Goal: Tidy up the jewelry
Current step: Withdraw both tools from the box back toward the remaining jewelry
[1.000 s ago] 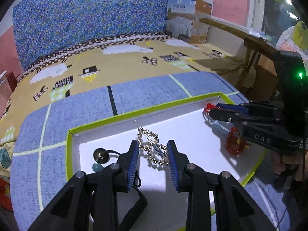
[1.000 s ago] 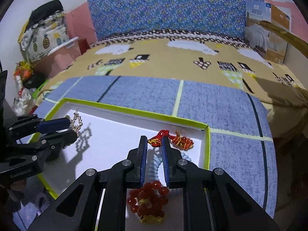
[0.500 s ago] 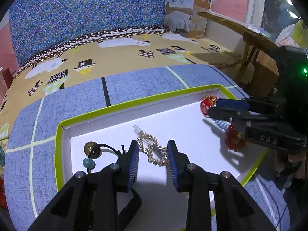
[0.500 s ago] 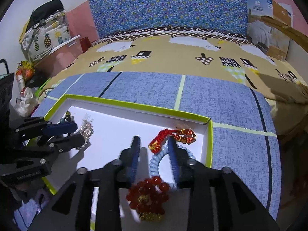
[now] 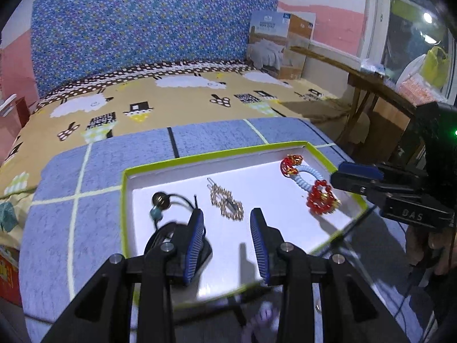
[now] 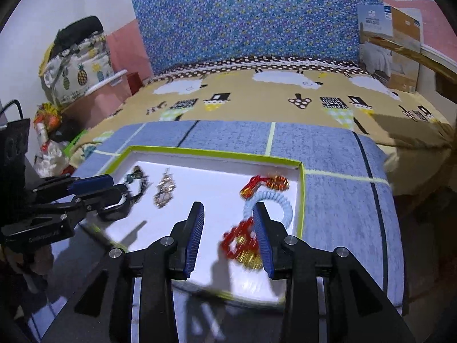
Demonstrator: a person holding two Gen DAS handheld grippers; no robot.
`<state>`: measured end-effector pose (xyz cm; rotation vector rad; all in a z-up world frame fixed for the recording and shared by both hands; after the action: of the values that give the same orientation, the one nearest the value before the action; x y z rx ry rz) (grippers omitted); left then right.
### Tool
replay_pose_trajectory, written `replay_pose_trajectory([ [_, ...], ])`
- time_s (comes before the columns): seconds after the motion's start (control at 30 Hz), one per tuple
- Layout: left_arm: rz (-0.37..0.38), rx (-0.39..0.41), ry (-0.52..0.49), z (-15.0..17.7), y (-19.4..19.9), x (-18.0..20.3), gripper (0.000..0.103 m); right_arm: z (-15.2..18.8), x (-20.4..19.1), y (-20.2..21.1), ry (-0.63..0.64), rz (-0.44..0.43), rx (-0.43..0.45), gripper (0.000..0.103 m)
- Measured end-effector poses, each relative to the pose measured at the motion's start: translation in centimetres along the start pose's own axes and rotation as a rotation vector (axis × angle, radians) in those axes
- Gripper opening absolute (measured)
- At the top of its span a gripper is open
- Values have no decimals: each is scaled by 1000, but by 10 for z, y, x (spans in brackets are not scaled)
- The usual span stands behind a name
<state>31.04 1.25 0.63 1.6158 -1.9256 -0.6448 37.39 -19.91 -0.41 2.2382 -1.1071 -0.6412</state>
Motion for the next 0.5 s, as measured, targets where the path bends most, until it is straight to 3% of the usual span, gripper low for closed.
replay_pose_trajectory([
  [0.5,-20,86,-13,66,90,17,35,82,-53,87,-41,-66,48,37],
])
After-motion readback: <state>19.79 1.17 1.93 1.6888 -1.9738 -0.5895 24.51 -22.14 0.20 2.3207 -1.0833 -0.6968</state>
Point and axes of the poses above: each gripper's, at about its wrist camera, not at the fingertips, and y roughly against the way its jaws point, x to its right, z to its underside, the point moved 2 cm from there along -y, roughly the way its jaws point, and after that the axes turned 3 degrees about -z, right-handed, at the moved point
